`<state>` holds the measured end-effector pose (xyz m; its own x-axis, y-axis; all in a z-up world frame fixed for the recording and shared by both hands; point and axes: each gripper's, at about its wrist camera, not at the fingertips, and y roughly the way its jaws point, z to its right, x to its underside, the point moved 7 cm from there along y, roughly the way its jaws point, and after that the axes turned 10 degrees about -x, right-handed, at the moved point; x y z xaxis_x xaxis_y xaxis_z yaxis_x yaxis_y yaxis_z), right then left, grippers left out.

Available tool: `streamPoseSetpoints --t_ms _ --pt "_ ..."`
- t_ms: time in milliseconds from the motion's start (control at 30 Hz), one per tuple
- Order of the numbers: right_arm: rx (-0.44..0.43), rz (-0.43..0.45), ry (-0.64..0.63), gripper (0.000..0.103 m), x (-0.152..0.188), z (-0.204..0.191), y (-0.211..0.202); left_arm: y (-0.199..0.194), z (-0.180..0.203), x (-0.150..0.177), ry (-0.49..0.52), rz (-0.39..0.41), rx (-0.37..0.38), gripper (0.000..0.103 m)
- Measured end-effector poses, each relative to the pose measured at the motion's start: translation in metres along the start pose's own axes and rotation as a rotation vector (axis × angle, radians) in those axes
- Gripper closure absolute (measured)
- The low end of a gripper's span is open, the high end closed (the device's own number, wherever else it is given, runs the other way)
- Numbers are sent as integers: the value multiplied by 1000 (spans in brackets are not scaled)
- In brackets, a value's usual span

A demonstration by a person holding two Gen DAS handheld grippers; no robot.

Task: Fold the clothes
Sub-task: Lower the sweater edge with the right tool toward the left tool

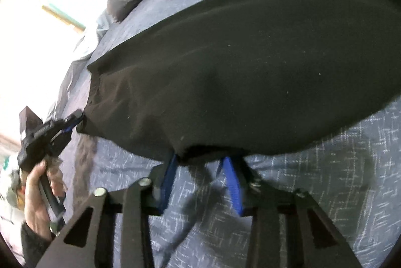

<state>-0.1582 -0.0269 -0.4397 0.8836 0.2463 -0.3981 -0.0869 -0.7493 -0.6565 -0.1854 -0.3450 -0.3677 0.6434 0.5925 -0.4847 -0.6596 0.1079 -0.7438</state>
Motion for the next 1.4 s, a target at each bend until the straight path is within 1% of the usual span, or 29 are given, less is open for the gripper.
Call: streamPoseSetpoints --t_ms 300,400,467,500,533,600,733,933,1067,1100,1233,1333,1400 --pt "25 43 20 70 -1 11 -12 0 -2 0 -16 -3 12 95" --pt "28 42 41 70 -9 9 -3 0 -2 0 -15 -4 12 95" --pt "9 49 63 71 -10 10 0 0 -2 -1 -14 -4 11 95" --pt "-7 50 70 89 -10 10 0 1 -2 -1 -13 -4 10 95" --pt "-23 51 77 98 -10 10 1 1 -2 -1 -13 -5 9 95" --pt "-52 55 81 99 -9 10 -3 1 -3 -1 -12 -6 11 95" --pt "-85 72 27 100 -11 4 -21 1 -4 -1 -13 -7 14 95" --pt "-26 -23 -76 100 4 11 -29 1 -4 -1 -11 -9 11 95" --pt "-9 -39 -97 101 10 13 -23 1 -4 0 -11 -10 9 95" --pt "-4 -39 -106 101 11 14 -23 1 -4 0 -12 -11 9 95" --pt "-47 -35 -119 100 10 6 -32 1 -4 1 -14 -11 10 95" --pt "-40 -24 -130 100 4 0 -43 2 -6 0 -11 -13 12 95" --pt "-40 2 -118 100 -3 -1 -55 2 -6 -1 -15 -13 15 95"
